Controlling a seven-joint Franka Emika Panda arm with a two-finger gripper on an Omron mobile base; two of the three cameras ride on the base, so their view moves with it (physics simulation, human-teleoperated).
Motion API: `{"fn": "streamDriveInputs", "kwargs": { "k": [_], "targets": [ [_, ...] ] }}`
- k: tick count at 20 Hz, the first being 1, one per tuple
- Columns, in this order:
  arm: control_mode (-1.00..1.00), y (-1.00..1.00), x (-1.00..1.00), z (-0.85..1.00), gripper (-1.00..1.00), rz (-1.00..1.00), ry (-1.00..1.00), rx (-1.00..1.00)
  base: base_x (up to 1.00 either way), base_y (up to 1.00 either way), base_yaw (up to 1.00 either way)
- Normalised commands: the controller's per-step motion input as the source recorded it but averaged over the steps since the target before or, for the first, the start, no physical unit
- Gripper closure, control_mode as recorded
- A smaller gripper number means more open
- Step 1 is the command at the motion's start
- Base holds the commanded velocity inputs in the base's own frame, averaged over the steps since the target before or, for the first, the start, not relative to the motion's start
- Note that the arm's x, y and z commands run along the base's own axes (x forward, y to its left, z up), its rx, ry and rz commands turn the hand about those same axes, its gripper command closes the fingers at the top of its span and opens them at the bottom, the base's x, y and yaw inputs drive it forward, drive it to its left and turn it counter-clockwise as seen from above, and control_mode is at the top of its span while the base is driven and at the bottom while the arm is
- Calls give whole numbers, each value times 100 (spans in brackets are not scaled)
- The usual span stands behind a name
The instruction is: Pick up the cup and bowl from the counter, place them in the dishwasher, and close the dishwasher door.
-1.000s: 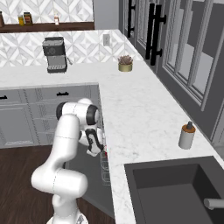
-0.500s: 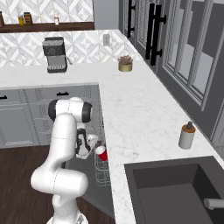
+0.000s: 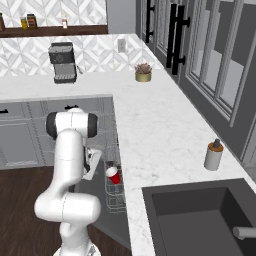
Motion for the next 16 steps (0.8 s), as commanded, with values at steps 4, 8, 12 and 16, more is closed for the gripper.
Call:
{"fn": "streamDriveInputs", "kwargs": {
  "k": [4,8,12,16],
  "targets": [
    [-100,-1,3,-18,-100,34,48,-1,0,0,0],
    [-100,0,1,-43,-100,31,33,-10,0,0,0],
    [-100,-2,11,-77,-100,18,27,-22,0,0,0],
    [-100,-27,18,-46,-100,12,12,-27,0,0,0]
  ]
}}
